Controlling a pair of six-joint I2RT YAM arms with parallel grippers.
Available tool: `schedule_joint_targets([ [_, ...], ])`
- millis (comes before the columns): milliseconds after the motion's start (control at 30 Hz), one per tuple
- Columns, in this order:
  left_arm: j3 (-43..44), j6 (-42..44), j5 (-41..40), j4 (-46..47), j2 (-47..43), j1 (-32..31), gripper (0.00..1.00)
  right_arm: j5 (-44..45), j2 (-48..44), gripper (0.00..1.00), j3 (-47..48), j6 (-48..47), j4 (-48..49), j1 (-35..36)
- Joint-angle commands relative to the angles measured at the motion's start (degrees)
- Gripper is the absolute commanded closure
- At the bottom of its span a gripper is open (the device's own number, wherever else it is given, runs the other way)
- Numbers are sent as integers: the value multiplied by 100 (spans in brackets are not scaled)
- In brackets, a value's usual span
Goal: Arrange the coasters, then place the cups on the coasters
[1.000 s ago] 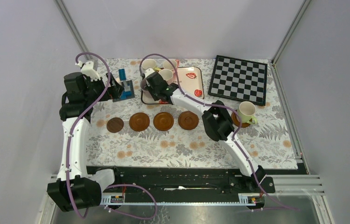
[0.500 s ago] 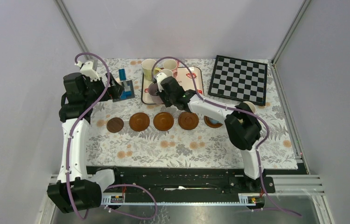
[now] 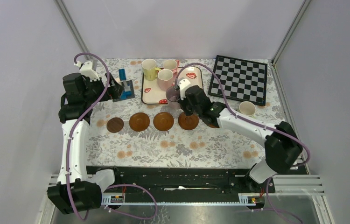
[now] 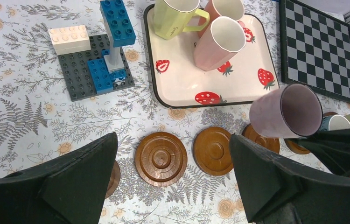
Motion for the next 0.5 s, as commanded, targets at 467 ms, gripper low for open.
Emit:
schedule_joint_targets([
  [467,215,-265,260,196,-151,40,1,720,-1455,100,-1985,600,1163,-32],
])
